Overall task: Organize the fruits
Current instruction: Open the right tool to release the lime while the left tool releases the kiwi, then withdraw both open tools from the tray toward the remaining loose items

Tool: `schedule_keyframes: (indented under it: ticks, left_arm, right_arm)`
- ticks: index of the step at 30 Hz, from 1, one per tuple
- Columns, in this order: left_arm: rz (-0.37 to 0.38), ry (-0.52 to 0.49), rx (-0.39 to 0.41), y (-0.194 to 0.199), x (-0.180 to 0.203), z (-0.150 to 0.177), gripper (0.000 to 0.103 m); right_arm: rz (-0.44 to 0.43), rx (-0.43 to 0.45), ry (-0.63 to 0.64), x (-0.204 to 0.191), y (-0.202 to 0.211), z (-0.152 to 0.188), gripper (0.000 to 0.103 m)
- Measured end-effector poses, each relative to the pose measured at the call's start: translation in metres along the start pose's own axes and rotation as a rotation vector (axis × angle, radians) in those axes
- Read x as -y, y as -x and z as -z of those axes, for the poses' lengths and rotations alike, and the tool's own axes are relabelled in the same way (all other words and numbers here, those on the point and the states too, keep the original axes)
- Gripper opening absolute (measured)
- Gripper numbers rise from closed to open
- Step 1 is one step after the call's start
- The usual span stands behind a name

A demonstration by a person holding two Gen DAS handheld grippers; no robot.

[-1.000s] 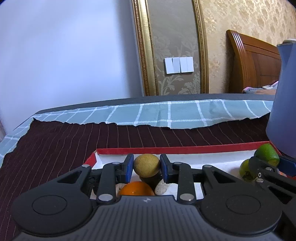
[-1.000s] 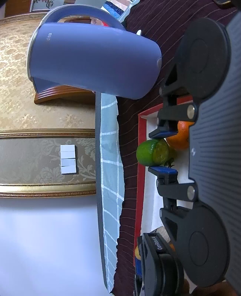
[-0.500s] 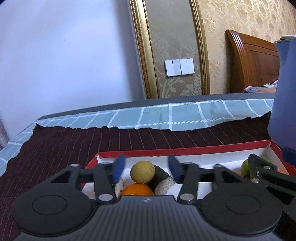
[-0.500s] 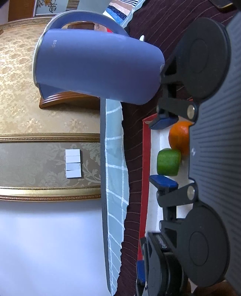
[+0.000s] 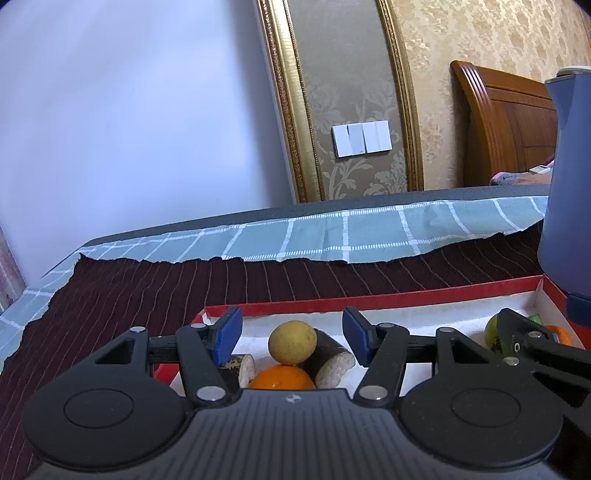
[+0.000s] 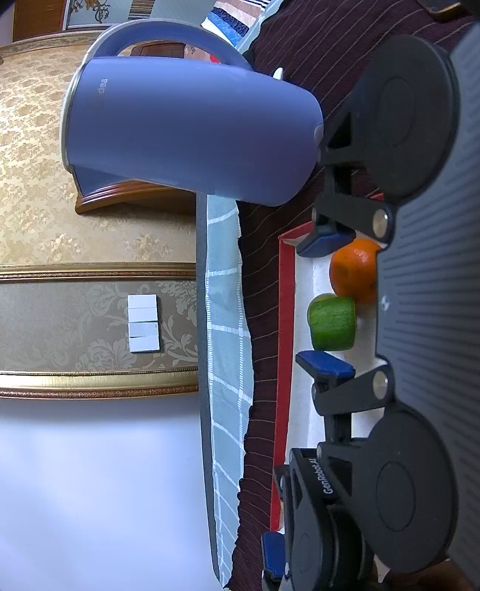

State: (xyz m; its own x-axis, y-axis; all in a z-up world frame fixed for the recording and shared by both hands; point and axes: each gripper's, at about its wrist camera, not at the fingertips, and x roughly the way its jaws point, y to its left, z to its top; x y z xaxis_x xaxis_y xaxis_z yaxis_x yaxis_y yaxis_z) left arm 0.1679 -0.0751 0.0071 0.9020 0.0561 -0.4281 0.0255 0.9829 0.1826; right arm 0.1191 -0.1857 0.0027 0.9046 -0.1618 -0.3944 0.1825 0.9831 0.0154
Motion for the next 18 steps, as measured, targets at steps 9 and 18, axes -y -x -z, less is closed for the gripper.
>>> schedule_keyframes:
  ticks: [9,18]
  left_arm:
    - [0.015,0.013,-0.037,0.007,-0.008,0.007,0.059]
    - [0.034,0.038,-0.062,0.024,-0.018,0.017,0.065]
  right_arm:
    - [-0.009,0.014,-0.010,0.001,0.010,0.003,0.073]
    - [-0.031,0.027,-0.029,0.005,0.025,0.011,0.077]
